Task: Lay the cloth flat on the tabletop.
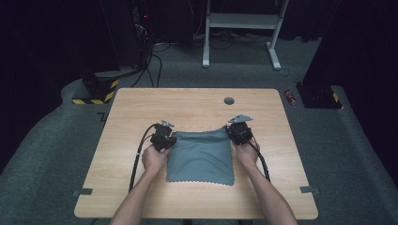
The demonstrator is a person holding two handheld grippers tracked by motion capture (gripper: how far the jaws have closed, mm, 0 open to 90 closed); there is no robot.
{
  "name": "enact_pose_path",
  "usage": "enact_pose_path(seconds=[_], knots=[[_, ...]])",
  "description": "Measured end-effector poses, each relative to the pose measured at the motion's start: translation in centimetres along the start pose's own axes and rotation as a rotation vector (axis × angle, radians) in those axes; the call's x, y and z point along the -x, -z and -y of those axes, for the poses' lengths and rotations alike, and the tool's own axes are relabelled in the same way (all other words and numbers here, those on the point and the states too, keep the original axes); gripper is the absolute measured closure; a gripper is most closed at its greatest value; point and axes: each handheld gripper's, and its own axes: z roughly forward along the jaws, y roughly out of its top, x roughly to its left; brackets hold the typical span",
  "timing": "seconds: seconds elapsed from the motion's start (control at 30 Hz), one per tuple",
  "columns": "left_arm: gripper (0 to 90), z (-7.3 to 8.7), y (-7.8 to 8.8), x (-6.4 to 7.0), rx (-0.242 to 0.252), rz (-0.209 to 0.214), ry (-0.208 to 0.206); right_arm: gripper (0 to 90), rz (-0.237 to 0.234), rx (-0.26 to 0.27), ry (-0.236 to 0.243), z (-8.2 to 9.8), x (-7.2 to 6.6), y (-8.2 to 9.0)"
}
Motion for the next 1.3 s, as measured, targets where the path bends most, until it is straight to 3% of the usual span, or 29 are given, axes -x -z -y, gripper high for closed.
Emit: enact_pose_path(seconds=[0.13,0.2,0.33,0.37,0.4,0.47,0.57,0.63,0.7,0.73,0.8,0.93,1.03,1.07,1.1,1.2,1.23,1.27,1.3], knots=[[83.2,-0.3,-0.2,0.0,0.008,-0.019,0.005,89.3,0.015,-0.019,-0.018,0.3,0.3,-0.9],[77.3,-0.3,-0.6,0.3,0.001,-0.014,0.000,89.2,0.024,-0.068,-0.041,0.9,0.6,-2.1],[65.9,-0.2,-0.8,0.6,-0.003,-0.026,-0.005,88.5,0.024,-0.091,-0.054,1.3,0.7,-2.8],[65.3,-0.3,-0.9,0.8,-0.005,-0.033,-0.011,83.3,0.020,-0.093,-0.059,1.4,0.7,-2.7],[65.2,-0.3,-0.9,0.8,-0.005,-0.033,-0.011,83.3,0.020,-0.093,-0.059,1.4,0.7,-2.7],[66.4,-0.2,-0.9,0.9,-0.003,-0.045,-0.026,74.7,0.011,-0.063,-0.070,1.2,0.6,-1.8],[76.8,-0.2,-0.9,0.8,-0.004,-0.037,-0.038,72.8,-0.027,-0.017,-0.050,1.2,-0.3,-0.4],[80.5,-0.3,-0.9,0.7,-0.003,-0.034,-0.039,72.2,-0.050,-0.015,-0.035,1.3,-0.8,-0.1],[88.9,-0.3,-0.9,0.7,-0.003,-0.030,-0.039,70.6,-0.107,-0.021,0.032,2.0,-2.6,0.6],[89.3,-0.3,-0.9,0.7,-0.003,-0.030,-0.039,70.6,-0.107,-0.021,0.032,2.0,-2.6,0.6],[89.5,-0.7,-1.1,0.5,-0.012,-0.038,-0.053,68.4,-0.142,-0.036,0.068,2.9,-4.0,1.0],[89.4,-1.2,-1.4,0.3,-0.004,-0.065,-0.047,67.2,-0.150,-0.068,0.115,4.1,-5.1,1.5],[88.7,-1.2,-1.7,0.0,0.006,-0.077,-0.026,66.1,-0.158,-0.077,0.120,5.0,-5.0,1.6],[86.3,-1.2,-1.7,0.0,0.006,-0.077,-0.026,66.1,-0.158,-0.077,0.120,5.0,-5.0,1.6],[82.2,-1.2,-1.6,-0.2,0.008,-0.093,-0.012,65.3,-0.178,-0.083,0.090,5.2,-4.6,1.7],[68.3,-1.0,-1.3,-0.2,0.009,-0.088,-0.001,64.0,-0.184,-0.087,0.088,5.2,-4.4,1.7],[64.4,-0.6,-0.3,0.0,0.040,-0.075,0.007,62.7,-0.174,-0.094,0.089,5.2,-4.4,1.9],[62.1,-0.6,-0.3,0.0,0.040,-0.075,0.007,62.7,-0.174,-0.094,0.089,5.2,-4.4,1.9],[60.6,0.2,1.0,0.5,0.067,-0.042,0.009,62.4,-0.172,-0.086,0.092,5.4,-4.2,2.3]])
